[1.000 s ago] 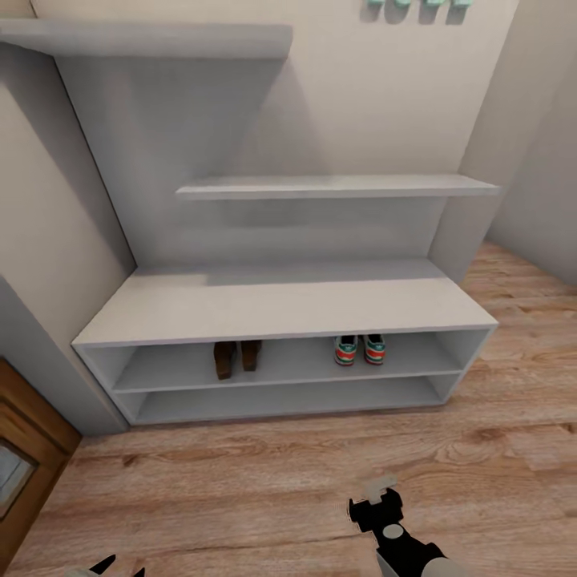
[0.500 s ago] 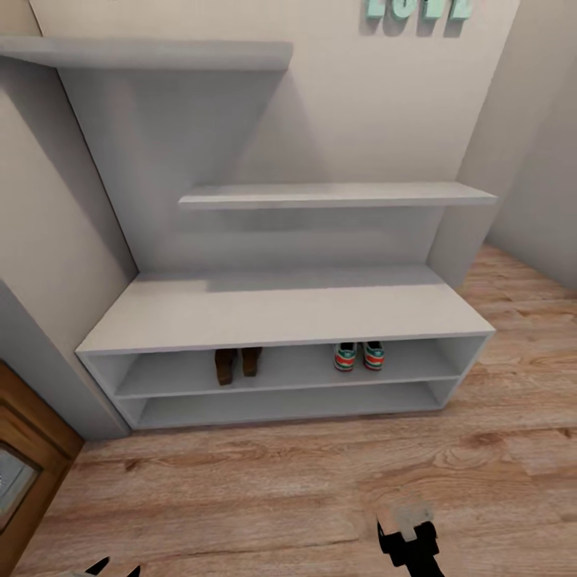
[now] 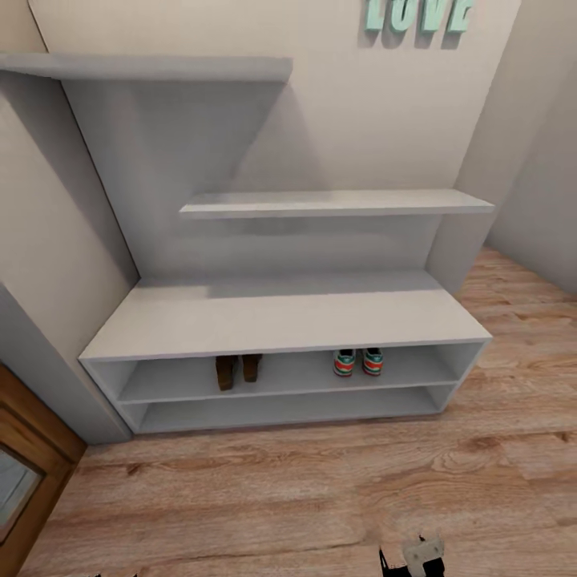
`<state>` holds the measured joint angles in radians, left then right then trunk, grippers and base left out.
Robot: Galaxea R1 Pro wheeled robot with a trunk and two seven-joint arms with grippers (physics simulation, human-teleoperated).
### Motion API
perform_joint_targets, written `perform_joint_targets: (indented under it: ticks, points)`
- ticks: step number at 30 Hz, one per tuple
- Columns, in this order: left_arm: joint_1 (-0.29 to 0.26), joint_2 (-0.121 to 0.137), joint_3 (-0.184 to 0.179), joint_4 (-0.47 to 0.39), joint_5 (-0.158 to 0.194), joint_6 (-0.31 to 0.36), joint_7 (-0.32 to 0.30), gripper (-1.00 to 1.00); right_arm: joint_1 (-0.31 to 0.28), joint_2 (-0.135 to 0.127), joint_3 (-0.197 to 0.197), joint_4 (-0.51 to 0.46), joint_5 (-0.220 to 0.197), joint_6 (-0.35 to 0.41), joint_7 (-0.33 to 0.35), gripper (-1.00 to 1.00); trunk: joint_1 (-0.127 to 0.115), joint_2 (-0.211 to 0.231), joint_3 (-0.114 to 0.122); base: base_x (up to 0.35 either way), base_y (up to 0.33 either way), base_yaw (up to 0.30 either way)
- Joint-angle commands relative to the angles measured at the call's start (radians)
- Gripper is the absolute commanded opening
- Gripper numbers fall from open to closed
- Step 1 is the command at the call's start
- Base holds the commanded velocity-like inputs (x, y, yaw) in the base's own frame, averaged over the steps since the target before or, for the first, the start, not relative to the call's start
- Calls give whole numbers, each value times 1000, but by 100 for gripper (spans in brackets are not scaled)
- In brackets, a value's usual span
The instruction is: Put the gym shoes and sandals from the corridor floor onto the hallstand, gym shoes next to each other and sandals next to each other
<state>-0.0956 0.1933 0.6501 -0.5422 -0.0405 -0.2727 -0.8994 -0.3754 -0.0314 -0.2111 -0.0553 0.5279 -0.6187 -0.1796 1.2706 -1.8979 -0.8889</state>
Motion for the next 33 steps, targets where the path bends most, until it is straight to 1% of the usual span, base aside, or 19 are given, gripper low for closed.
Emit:
perform_joint_targets:
  ticks: [1, 12, 13, 22, 33]
  points:
    - [-1, -1, 5, 4, -4, -3, 1, 100, 5, 0, -5, 2, 11, -6, -6, 100, -4, 7, 3, 0, 0, 0]
    - [-1, -3, 8, 18, 3, -3, 68, 100, 73, 1, -5, 2, 11, -38, -6, 100, -46, 84, 37, 0, 0, 0]
    - [-1, -3, 11, 19, 7, -3, 87, 100, 86, 0, -5, 2, 12, -54, -7, 100, -50, 91, 40, 0, 0, 0]
    - [-1, -3, 13, 23, 9, -2, 98, 100, 93, 7, -5, 26, 12, -61, -9, 100, -85, 154, 68, 0, 0, 0]
    - [-1, -3, 14, 46, 9, -2, 99, 100, 93, 13, -6, 26, 12, -58, -8, 100, -127, 231, 103, 0, 0, 0]
